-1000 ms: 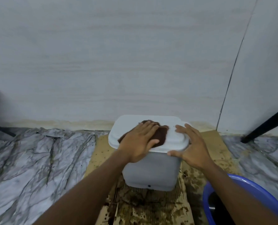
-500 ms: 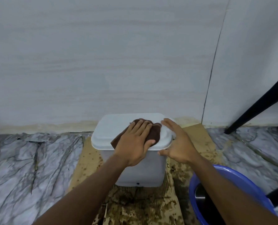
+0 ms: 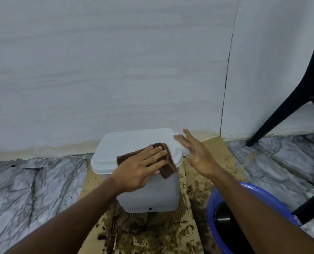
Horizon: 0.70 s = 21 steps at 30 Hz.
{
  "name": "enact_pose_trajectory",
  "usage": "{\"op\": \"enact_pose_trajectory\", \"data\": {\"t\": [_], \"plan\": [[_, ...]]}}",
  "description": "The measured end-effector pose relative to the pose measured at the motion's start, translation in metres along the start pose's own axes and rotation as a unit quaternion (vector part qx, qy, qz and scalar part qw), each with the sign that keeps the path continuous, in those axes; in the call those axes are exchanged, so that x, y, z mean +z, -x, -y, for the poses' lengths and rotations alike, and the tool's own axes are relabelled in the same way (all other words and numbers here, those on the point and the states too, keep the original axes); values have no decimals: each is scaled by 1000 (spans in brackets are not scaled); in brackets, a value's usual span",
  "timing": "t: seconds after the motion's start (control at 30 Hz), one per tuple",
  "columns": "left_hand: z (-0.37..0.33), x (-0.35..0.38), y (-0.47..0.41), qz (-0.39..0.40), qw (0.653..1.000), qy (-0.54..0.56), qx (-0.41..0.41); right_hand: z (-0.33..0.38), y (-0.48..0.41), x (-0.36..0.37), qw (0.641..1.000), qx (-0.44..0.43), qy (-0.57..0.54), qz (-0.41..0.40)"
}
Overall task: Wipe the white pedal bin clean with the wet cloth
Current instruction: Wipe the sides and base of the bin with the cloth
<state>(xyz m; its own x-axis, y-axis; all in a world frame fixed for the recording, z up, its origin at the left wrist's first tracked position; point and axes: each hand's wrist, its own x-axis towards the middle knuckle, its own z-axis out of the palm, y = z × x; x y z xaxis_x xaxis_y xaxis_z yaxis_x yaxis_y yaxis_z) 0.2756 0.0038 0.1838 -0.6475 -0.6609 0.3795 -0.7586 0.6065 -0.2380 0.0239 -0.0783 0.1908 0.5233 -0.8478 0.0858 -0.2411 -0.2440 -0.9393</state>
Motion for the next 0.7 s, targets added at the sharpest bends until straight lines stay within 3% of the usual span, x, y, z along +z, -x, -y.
{"op": "enact_pose_trajectory", "data": {"t": [0.13, 0.27, 0.37, 0.43, 0.57, 0.7], "plan": [[17, -3, 57, -71, 988, 8, -134, 4, -2, 4, 1000, 18, 18, -15], [19, -5, 61, -100, 923, 56, -367, 6, -1, 7, 999, 27, 23, -29], [21, -9, 27, -74, 888, 41, -452, 7, -2, 6, 999, 28, 12, -34], [8, -8, 1, -33, 907, 44, -419, 9, -2, 6, 999, 21, 10, -39], [-33, 7, -19, 3, 965, 40, -261, 5, -1, 6, 999, 1, 9, -37], [-29, 11, -3, 2, 982, 0, -189, 3, -2, 10, 999, -12, 34, -29]]}}
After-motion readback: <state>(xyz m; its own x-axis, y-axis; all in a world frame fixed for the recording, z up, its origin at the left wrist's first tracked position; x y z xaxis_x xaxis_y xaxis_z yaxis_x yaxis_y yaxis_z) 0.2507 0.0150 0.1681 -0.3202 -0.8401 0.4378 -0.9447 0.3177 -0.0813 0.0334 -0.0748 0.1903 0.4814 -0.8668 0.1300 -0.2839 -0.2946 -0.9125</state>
